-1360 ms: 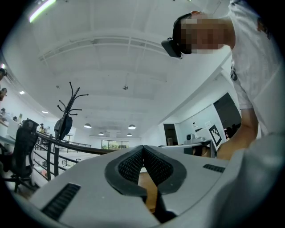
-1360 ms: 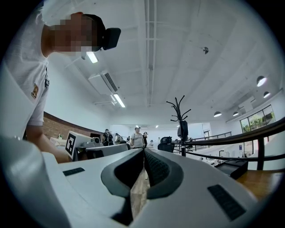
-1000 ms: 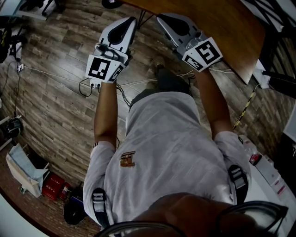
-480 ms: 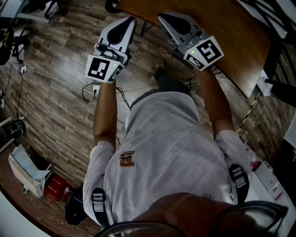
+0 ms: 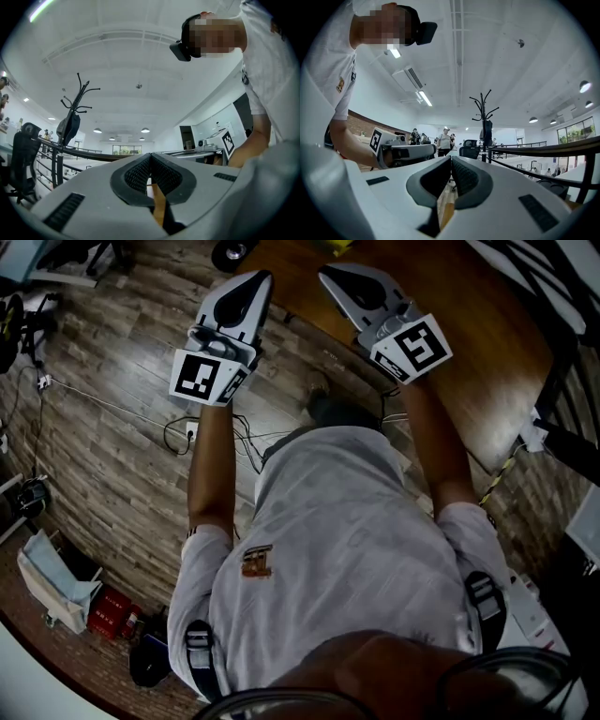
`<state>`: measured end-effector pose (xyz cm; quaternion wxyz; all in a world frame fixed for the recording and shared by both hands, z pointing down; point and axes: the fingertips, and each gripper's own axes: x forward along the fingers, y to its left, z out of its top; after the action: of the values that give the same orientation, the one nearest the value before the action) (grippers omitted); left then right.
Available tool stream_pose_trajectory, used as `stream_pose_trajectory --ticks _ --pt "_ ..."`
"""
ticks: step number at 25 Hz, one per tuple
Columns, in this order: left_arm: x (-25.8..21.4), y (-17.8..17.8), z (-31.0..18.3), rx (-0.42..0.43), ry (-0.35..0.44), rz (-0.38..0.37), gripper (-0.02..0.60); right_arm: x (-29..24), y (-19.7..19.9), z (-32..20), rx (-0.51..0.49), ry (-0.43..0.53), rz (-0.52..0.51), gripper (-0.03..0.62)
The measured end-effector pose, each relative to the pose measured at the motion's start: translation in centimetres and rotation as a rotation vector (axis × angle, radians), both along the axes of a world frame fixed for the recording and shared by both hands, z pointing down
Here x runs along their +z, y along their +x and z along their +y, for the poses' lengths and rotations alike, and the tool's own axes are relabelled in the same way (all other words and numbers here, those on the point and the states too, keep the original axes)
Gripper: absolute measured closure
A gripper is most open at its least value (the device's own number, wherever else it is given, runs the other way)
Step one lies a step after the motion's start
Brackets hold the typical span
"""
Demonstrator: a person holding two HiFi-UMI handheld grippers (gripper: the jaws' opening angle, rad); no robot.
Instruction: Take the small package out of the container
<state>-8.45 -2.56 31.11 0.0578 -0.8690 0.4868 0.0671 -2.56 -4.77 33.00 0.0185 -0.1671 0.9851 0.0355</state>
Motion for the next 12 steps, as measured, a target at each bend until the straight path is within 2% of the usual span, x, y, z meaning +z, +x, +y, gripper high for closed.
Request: stream_pose_trajectory --ticks 7,12 --pt "0.5 0.8 -10.2 -0.016 -0.017 -0.018 0.563 0.9 0.4 -10.0 0.024 0.027 0.066 0.562" --pt "0.9 1.3 -14.8 -0.032 -0.023 -0.037 0.563 1.4 1.2 -15.3 0.053 0.037 0.073 0.562"
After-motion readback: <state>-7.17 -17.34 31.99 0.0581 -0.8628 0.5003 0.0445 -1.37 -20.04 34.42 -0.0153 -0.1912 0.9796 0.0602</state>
